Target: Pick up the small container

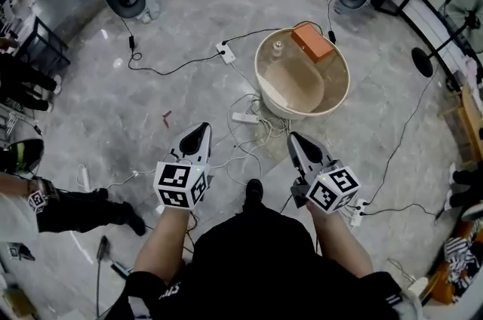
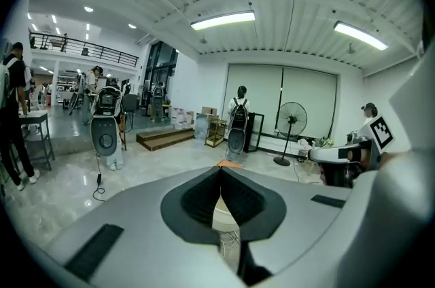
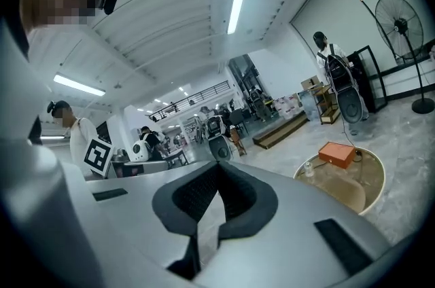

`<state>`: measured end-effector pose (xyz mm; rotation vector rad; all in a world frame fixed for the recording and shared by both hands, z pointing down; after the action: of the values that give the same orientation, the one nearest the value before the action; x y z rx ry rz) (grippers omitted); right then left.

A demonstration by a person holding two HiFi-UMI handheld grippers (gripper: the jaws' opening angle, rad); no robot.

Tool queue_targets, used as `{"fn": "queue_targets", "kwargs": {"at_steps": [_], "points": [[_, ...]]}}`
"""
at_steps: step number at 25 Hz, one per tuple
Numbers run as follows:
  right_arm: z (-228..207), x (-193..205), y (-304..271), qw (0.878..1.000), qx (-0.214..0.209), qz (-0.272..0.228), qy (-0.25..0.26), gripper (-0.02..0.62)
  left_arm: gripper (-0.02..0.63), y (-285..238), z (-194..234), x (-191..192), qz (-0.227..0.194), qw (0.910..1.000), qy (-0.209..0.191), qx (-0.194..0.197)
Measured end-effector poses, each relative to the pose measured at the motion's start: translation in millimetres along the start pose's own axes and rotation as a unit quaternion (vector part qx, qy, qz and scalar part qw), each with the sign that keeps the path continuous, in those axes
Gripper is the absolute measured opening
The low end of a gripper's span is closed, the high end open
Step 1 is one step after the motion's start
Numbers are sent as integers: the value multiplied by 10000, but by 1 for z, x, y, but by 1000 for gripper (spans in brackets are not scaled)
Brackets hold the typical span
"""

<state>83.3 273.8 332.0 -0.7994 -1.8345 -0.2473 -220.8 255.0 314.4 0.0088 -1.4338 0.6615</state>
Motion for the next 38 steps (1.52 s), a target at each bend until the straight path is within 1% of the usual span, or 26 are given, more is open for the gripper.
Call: {"fn": "queue_targets", "kwargs": {"at_steps": [4, 9, 12, 16, 19, 21, 24, 27, 29, 33, 35, 38], "points": [[-30, -16, -26, 9999, -82, 90, -17, 12, 12, -34, 5, -23, -108, 9999, 6, -81], [-41, -28, -47, 9998, -182, 23, -105, 12, 12, -53, 12, -32, -150, 9998, 44, -110], [-49, -29, -60, 9998, -170, 69, -90, 12, 12, -68, 20, -36, -195, 9998, 47, -77], [-64, -32, -89, 9997, -7, 142, -185, 12, 12, -101, 45, -49, -205, 9998, 40, 40], [-70, -36, -124, 9995, 153, 156, -208, 12, 12, -134, 80, -59, -217, 9996, 62, 153], [-78, -42, -153, 9992, 316, 157, -200, 12, 12, -162, 107, -69, -221, 9993, 71, 287], [-86, -60, -207, 9982, 560, 97, -210, 12, 12, -211, 148, -89, -111, 9984, 33, 552], [-82, -81, -261, 9976, 666, -15, -187, 12, 12, -256, 184, -115, -26, 9959, -113, 901], [-80, -86, -290, 9972, 727, -27, -152, 12, 13, -279, 201, -128, -16, 9931, -242, 1151], [-80, -87, -321, 9943, 994, -182, -332, 12, 13, -315, 218, -141, 122, 9859, -505, 1592], [-86, -86, -325, 9918, 1170, -262, -451, 12, 12, -331, 220, -144, 219, 9830, -570, 1731], [-103, -86, -318, 9871, 1442, -340, -613, 12, 12, -356, 213, -148, 324, 9798, -559, 1890]]}}
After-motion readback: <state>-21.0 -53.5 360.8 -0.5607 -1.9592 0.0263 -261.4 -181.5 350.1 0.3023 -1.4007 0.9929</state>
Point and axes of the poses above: the fingertips, and each gripper's own axes: y backward along the fingers, z to its left, x out of its underside, the point moved 10 cm from there along y, backward along the fingers, and after that the axes turned 3 degrees about y, right-handed, at the moved point
